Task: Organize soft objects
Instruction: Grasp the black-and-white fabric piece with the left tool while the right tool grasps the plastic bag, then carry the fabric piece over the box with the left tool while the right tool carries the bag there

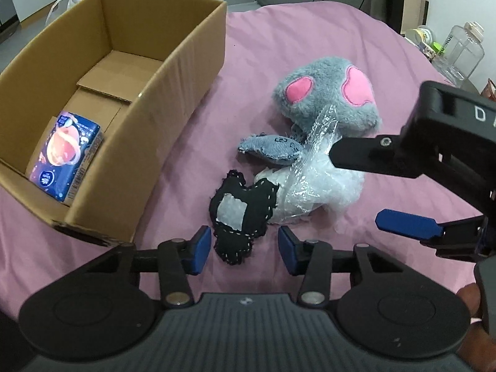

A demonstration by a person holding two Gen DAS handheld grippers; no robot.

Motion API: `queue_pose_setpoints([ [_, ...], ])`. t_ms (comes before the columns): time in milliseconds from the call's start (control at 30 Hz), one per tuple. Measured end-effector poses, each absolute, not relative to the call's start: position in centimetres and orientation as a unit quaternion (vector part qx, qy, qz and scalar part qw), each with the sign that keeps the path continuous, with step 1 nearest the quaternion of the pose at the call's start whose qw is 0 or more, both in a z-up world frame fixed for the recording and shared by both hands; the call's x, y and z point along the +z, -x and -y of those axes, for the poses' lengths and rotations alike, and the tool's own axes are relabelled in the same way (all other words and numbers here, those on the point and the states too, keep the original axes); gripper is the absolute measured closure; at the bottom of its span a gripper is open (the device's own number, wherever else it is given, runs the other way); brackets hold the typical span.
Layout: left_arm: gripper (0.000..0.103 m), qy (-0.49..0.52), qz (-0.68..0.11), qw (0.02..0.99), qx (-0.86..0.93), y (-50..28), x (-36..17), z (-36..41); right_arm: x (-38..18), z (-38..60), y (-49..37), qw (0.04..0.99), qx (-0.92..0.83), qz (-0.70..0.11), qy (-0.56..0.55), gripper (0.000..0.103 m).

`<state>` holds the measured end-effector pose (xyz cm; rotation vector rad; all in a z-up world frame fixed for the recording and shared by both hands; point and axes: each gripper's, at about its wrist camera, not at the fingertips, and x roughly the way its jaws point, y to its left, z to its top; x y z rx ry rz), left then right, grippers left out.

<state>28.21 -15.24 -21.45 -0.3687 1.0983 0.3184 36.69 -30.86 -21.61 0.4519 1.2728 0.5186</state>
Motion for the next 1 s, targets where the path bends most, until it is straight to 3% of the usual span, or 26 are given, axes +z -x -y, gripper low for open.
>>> queue_pose_setpoints([
  [67, 0.059, 0.172, -0.514, 0.827, 0.147, -28.4, -21.7, 15.4, -21.8, 30.7, -36.7, 0.749, 0.237, -0.583, -0.205, 0.017],
  [200, 0.077, 0.179, -0.514, 0.825, 0.151, -28.6, -21.9, 15.1, -21.9, 30.0, -36.8, 0.752, 0.242, -0.583, -0.192, 0.017],
  [333, 0.083, 0.188, -0.506, 0.828, 0.156, -28.2, -21.5, 14.6, -22.0, 29.2, -36.9, 0.750, 0.243, -0.588, -0.179, 0.018],
  [367, 0.084, 0.189, -0.503, 0.829, 0.157, -28.1, -21.3, 14.6, -22.1, 29.0, -36.9, 0.748, 0.243, -0.592, -0.176, 0.029],
  [400, 0.084, 0.189, -0.500, 0.830, 0.157, -28.0, -21.0, 14.6, -22.1, 29.0, -36.8, 0.745, 0.244, -0.596, -0.175, 0.047],
  [600, 0.084, 0.179, -0.496, 0.837, 0.145, -27.5, -19.3, 14.8, -21.0, 30.2, -36.4, 0.748, 0.231, -0.595, -0.178, 0.072],
  [1000, 0.084, 0.202, -0.489, 0.840, 0.118, -25.5, -16.8, 13.9, -16.7, 30.7, -34.2, 0.772, 0.218, -0.573, -0.166, 0.081],
])
